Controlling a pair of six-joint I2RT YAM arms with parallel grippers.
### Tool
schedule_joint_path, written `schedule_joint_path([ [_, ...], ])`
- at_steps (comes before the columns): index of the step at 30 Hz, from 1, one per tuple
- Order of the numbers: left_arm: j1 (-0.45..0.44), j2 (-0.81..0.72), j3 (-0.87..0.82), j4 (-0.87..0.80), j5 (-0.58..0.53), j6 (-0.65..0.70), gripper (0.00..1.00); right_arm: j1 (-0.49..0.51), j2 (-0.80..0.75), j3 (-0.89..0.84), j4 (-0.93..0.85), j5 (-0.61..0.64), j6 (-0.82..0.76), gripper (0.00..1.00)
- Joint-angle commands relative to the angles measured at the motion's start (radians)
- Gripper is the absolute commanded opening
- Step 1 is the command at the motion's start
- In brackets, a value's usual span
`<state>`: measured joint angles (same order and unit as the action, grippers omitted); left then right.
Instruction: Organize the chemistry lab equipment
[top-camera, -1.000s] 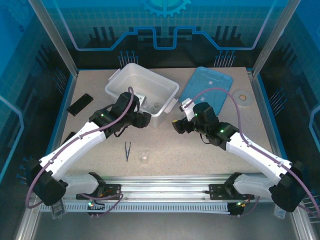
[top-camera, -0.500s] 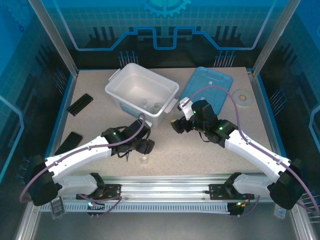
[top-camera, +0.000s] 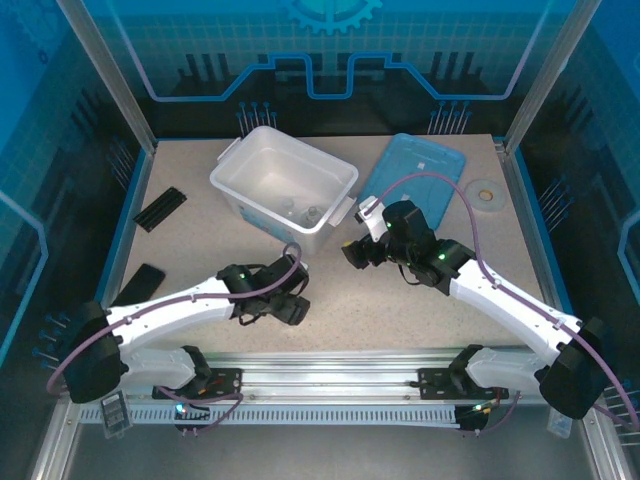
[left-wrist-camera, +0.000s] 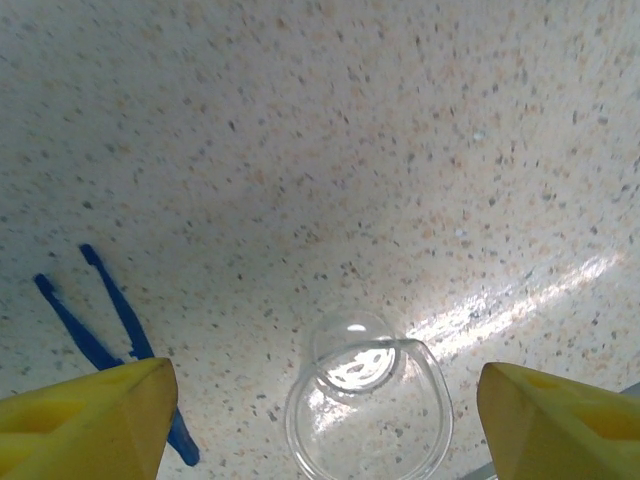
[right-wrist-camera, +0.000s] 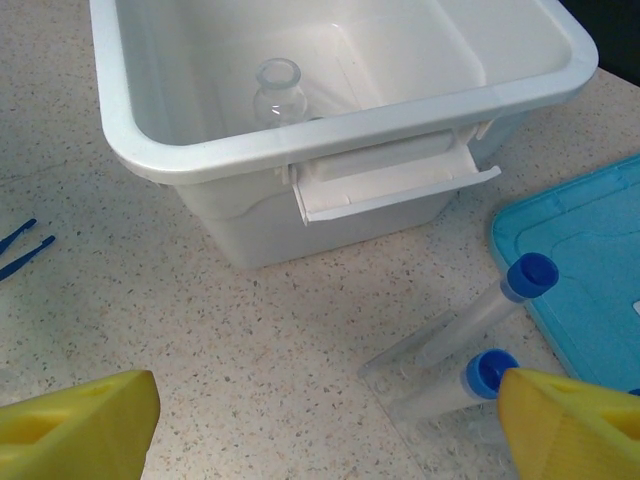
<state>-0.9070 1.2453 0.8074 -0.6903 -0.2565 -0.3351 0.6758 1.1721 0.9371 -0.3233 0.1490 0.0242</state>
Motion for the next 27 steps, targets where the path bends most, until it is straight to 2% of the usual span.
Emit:
schedule_joint_path([
  [1,-0.018,0.023,-0.013,0.007,0.026,-0.033,0.79,0.016,-0.002,0.019,-0.016,-0.006,-0.014,0.89],
  [13,-0.029,0.106,-0.045,0.005,0.037,-0.090,0.72,0.016,0.009,0.014,-0.008,-0.011,-0.014,0.89],
  [18,-0.032,0.113,-0.048,0.011,0.037,-0.091,0.64,0.016,0.011,0.014,-0.007,-0.013,-0.014,0.89],
  [27,-0.032,0.123,-0.028,-0.001,0.013,-0.090,0.56,0.016,0.007,0.012,-0.010,-0.013,-0.014,0.89],
])
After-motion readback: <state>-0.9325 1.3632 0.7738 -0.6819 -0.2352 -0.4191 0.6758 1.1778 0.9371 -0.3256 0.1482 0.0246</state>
